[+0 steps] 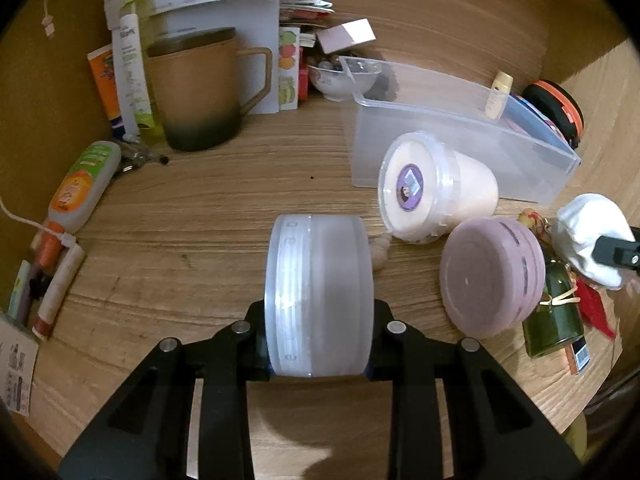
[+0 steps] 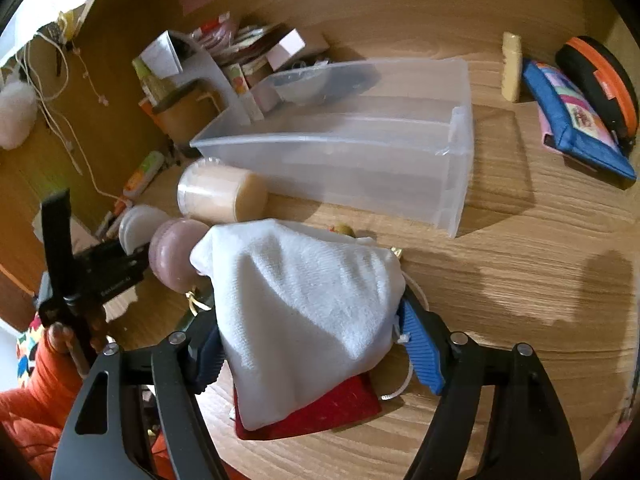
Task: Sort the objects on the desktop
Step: 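Grasp the white round container with the left gripper while the right holds the cloth bag, then lift the white round container with the left gripper toward the clear box, then lower the white container into the clear box while the right gripper drops the bag in, then move the left gripper over the small seashell on the desk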
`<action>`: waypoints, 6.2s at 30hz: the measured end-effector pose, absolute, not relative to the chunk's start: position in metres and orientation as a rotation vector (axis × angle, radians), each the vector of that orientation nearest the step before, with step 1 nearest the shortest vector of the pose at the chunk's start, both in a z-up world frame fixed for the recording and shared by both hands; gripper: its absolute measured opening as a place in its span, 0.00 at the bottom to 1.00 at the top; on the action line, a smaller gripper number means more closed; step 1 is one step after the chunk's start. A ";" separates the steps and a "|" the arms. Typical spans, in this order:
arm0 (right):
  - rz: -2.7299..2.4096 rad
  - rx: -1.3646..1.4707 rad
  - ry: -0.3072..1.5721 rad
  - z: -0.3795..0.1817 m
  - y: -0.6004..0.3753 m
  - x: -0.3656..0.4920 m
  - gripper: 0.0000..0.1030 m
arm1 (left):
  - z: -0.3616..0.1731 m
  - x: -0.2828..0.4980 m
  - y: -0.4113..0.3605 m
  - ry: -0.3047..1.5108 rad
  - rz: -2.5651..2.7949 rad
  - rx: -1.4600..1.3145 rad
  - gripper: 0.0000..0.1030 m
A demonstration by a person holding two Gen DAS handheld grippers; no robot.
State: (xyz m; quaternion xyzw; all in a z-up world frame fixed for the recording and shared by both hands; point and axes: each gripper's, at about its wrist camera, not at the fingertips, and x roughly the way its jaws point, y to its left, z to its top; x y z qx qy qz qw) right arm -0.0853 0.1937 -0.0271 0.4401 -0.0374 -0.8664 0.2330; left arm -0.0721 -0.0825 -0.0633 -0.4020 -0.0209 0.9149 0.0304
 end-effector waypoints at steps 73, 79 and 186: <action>-2.427 1.139 -0.208 0.025 0.203 -0.148 0.72 | -0.054 -0.047 -0.105 -0.025 2.736 -1.187 0.72; -2.426 1.150 -0.203 0.024 0.204 -0.146 0.73 | -0.059 -0.066 -0.088 0.050 2.728 -1.216 0.63; -2.591 0.987 0.218 0.052 0.172 -0.098 0.84 | 0.056 -0.102 -0.009 0.395 2.776 -0.893 0.90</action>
